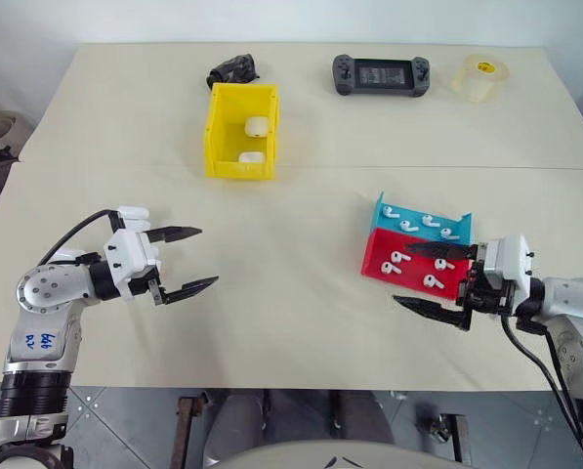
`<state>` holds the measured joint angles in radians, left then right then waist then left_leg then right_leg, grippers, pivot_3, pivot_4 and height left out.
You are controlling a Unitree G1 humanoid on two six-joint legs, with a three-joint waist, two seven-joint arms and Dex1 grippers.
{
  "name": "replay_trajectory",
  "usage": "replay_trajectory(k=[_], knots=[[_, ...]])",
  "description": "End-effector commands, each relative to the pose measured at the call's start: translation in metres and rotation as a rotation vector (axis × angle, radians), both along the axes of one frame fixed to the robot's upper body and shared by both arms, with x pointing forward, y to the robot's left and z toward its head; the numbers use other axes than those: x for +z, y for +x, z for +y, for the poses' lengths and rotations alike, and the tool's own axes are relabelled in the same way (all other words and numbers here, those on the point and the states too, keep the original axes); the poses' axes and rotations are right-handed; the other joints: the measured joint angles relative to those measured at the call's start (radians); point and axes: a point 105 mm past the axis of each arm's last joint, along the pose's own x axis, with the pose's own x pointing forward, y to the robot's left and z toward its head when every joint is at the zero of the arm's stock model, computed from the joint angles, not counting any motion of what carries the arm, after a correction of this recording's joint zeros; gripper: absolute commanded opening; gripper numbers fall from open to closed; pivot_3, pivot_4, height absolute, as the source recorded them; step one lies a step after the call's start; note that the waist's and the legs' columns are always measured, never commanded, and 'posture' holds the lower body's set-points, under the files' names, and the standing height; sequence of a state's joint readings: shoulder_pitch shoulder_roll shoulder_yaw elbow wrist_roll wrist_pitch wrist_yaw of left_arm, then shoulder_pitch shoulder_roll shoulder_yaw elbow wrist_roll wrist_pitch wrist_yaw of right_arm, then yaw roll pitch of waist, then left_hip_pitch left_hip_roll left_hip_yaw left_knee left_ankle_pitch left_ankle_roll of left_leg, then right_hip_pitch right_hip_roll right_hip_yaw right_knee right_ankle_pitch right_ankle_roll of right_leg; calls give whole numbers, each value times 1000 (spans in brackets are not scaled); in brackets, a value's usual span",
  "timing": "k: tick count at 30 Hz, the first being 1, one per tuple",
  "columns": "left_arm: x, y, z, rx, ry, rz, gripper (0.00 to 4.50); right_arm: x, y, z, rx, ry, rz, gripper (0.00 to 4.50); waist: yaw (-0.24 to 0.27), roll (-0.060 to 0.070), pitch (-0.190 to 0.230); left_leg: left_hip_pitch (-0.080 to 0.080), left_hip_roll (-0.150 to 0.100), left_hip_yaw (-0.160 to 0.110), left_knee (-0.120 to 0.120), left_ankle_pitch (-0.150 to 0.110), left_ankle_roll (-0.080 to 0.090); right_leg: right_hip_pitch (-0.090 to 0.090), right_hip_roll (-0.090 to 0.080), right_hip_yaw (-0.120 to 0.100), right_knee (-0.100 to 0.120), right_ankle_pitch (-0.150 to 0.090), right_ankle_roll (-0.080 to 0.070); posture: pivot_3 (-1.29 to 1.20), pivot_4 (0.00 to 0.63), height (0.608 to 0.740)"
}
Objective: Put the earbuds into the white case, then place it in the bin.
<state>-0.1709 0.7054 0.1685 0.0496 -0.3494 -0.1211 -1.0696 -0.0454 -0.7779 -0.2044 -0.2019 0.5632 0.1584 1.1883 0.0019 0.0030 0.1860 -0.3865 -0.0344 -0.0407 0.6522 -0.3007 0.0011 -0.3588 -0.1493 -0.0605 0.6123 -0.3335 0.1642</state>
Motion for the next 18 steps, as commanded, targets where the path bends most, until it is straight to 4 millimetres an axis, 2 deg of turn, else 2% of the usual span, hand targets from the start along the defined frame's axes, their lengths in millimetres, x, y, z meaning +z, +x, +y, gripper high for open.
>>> replay_trajectory(k=[1,4,9,12,15,18], knots=[[12,-1,3,43,-22,-55,4461,13,1,1,1,35,-40,4500,-1,0,0,0,0,0,0,0,0,0,0,0,0,0,0,0,150,740],[17,-6,10,111,-65,-65,4461,11,2,9,36,33,-41,4500,-1,0,0,0,1,0,0,0,0,0,0,0,0,0,0,0,150,740],[26,-24,36,339,-138,-93,4461,22,0,45,167,71,-97,4500,-7,0,0,0,4,0,0,0,0,-1,0,0,0,0,0,0,150,740],[19,-49,53,475,-146,-72,4461,25,-4,68,257,100,-147,4500,-7,-1,0,0,4,0,0,0,-1,-1,0,1,-1,0,0,0,150,740],[12,-69,68,605,-147,-45,4461,21,-5,77,292,116,-181,4500,3,-2,0,0,4,0,0,-1,-1,0,0,1,-2,0,0,0,150,740],[-3,-88,94,816,-152,41,4461,14,-2,82,306,124,-210,4500,14,-2,0,0,3,-1,0,-2,-1,1,0,0,-6,0,0,0,150,740]])
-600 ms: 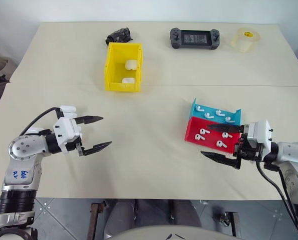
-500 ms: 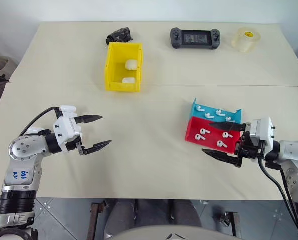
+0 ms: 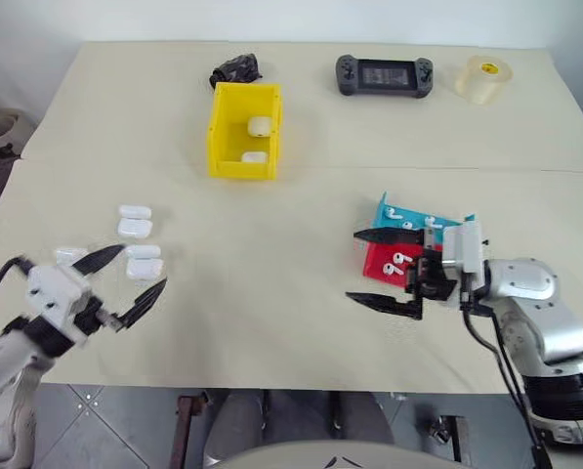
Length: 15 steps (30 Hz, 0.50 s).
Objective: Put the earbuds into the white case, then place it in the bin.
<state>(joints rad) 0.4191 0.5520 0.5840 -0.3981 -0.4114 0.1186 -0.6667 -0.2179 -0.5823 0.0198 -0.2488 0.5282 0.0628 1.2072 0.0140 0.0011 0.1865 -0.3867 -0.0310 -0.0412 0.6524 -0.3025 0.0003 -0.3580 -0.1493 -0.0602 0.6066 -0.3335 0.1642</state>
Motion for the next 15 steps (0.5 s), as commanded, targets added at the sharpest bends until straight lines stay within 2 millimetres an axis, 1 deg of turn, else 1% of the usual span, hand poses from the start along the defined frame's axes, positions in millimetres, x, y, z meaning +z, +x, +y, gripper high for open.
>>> replay_trajectory(k=[1,3,6,8,11,13,15], knots=[[0,-16,25,208,-12,39,4461,-1,4,1,-3,9,-90,4500,5,0,0,0,0,0,0,0,0,0,0,0,-1,0,0,0,150,740],[-4,-19,28,258,-24,76,4461,-5,6,0,0,-6,-87,4500,10,-1,0,0,0,0,1,0,0,0,0,0,-1,0,0,0,150,740],[-3,-16,19,257,-67,143,4461,-9,9,-6,-2,-31,-66,4500,11,-1,0,0,0,0,1,0,0,0,0,0,-1,0,0,0,150,740],[3,-10,17,267,-67,202,4461,-11,9,-10,-5,-40,-61,4500,11,-1,0,0,0,0,1,0,0,0,0,1,0,0,0,0,150,740],[10,-4,23,313,-67,258,4461,-10,8,-11,-6,-43,-56,4500,8,-1,0,0,0,0,0,0,-1,-1,0,1,1,-1,-1,0,150,740],[21,8,15,291,-65,346,4461,-12,7,-13,-3,-53,-45,4500,4,-1,0,0,1,0,0,-1,-1,-1,1,2,3,-1,-1,0,150,740],[27,16,6,282,-73,431,4461,-11,7,-13,-1,-52,-38,4500,4,-1,0,0,1,-1,1,0,-1,-2,2,2,5,-1,-2,0,150,740]])
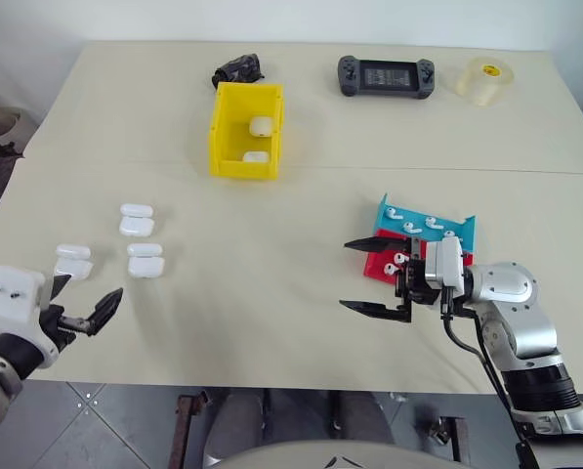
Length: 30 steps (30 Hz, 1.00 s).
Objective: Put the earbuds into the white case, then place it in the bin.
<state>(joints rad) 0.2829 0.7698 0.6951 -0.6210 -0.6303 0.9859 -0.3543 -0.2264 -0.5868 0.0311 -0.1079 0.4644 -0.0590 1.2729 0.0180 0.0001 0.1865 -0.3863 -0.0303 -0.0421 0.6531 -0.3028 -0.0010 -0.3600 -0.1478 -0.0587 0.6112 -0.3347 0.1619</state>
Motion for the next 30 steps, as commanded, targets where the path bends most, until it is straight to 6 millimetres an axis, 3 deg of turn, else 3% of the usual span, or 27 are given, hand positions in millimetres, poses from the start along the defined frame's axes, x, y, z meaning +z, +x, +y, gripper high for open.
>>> replay_trajectory(k=[1,9,19,25,30], knots=[[13,6,-12,22,-11,101,4461,10,-2,0,13,15,-25,4500,0,0,0,0,0,0,0,0,0,0,0,0,3,0,0,0,150,740],[13,32,-25,103,-13,182,4461,9,-9,1,18,15,-6,4500,-18,0,0,0,-2,0,-1,0,-1,-3,0,2,9,0,0,0,150,740],[-10,41,-28,168,-61,268,4461,9,-15,-1,1,15,7,4500,-17,0,0,0,-1,0,0,0,-3,-3,0,4,9,-1,-1,0,150,740],[-13,53,-41,170,-109,262,4461,8,-16,-1,-9,17,8,4500,-16,-1,0,0,-1,0,0,0,-3,-4,0,4,10,-1,-1,0,150,740],[-20,51,-40,185,-94,302,4461,7,-16,-1,-16,19,7,4500,-19,-1,0,0,-2,2,0,0,-3,-5,0,5,10,-1,-1,0,150,740]])
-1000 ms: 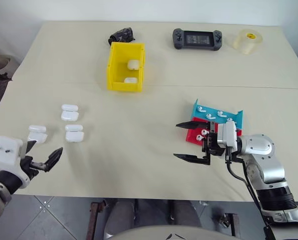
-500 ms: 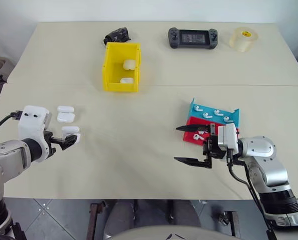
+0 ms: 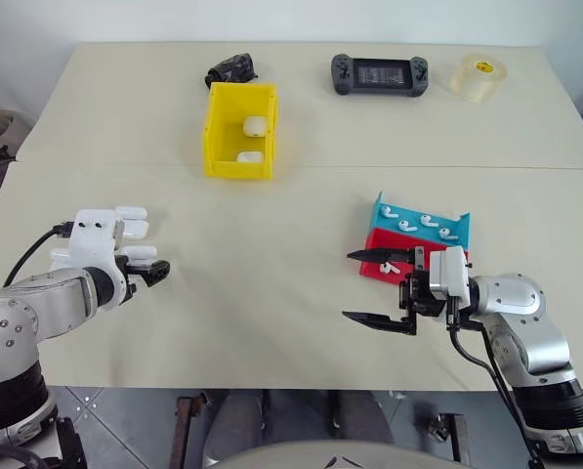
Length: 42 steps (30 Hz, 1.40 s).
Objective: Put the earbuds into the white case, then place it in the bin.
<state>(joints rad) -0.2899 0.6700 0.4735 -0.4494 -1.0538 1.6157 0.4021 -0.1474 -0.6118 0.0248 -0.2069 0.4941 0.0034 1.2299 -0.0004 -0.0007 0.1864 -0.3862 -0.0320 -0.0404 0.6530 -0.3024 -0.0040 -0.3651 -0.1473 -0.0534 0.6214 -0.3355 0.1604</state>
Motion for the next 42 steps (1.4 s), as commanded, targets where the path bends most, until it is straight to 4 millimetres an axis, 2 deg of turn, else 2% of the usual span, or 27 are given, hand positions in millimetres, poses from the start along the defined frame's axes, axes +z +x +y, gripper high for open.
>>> replay_trajectory(k=[1,8,15,18,21,22,28,30,33,35,37,42], knots=[[-3,-3,4,20,19,26,4461,10,-3,-1,-2,11,-46,4500,0,0,0,0,0,0,0,0,0,0,0,0,0,0,0,0,150,740],[-6,-6,-1,28,12,35,4461,10,-1,-2,-6,14,-51,4500,1,0,0,0,0,0,0,0,0,-1,0,1,1,0,0,0,150,740],[-10,-9,2,53,10,58,4461,10,0,1,-8,21,-55,4500,1,0,0,0,-1,1,0,0,0,-1,0,1,1,0,0,0,150,740],[-10,-9,6,70,20,62,3863,10,2,1,-10,22,-58,4500,1,0,0,0,-1,1,0,0,0,-1,0,1,1,0,0,0,150,740],[-9,-9,8,74,32,61,2890,10,3,0,-15,23,-61,4500,0,0,0,0,-3,1,0,0,0,-1,0,1,1,0,0,0,150,740],[-8,-9,8,76,34,59,2742,10,3,0,-15,23,-62,4500,0,0,0,0,-3,1,0,0,0,-1,0,2,1,0,0,0,150,740],[8,-1,8,46,28,-23,2743,10,5,1,-19,23,-67,4500,1,0,0,0,-3,2,0,0,-1,-2,0,2,1,0,0,0,150,740],[26,4,-7,-59,-43,-149,2743,10,6,0,-25,19,-67,4500,1,0,0,0,-3,3,0,1,-1,-2,1,2,1,0,0,0,150,740],[41,1,-19,-204,-95,-272,2743,10,6,-3,-34,13,-67,4500,0,0,0,0,-3,4,-1,1,-1,-3,0,3,0,0,0,0,150,740],[60,-7,-31,-421,-62,-431,2743,12,7,-11,-63,-6,-67,4500,-4,0,0,0,-3,7,-2,1,-1,-4,0,4,-1,0,0,0,150,740],[77,-18,-47,-617,-111,-571,2743,14,9,-21,-101,-19,-69,4500,0,1,0,-1,-2,11,-4,1,-1,-6,0,5,-2,0,-1,0,150,740],[82,-33,-68,-910,-223,-710,2743,16,6,-38,-172,-50,-62,4500,15,1,0,-1,0,21,-3,0,-1,-4,0,4,-10,-1,-3,0,150,740]])
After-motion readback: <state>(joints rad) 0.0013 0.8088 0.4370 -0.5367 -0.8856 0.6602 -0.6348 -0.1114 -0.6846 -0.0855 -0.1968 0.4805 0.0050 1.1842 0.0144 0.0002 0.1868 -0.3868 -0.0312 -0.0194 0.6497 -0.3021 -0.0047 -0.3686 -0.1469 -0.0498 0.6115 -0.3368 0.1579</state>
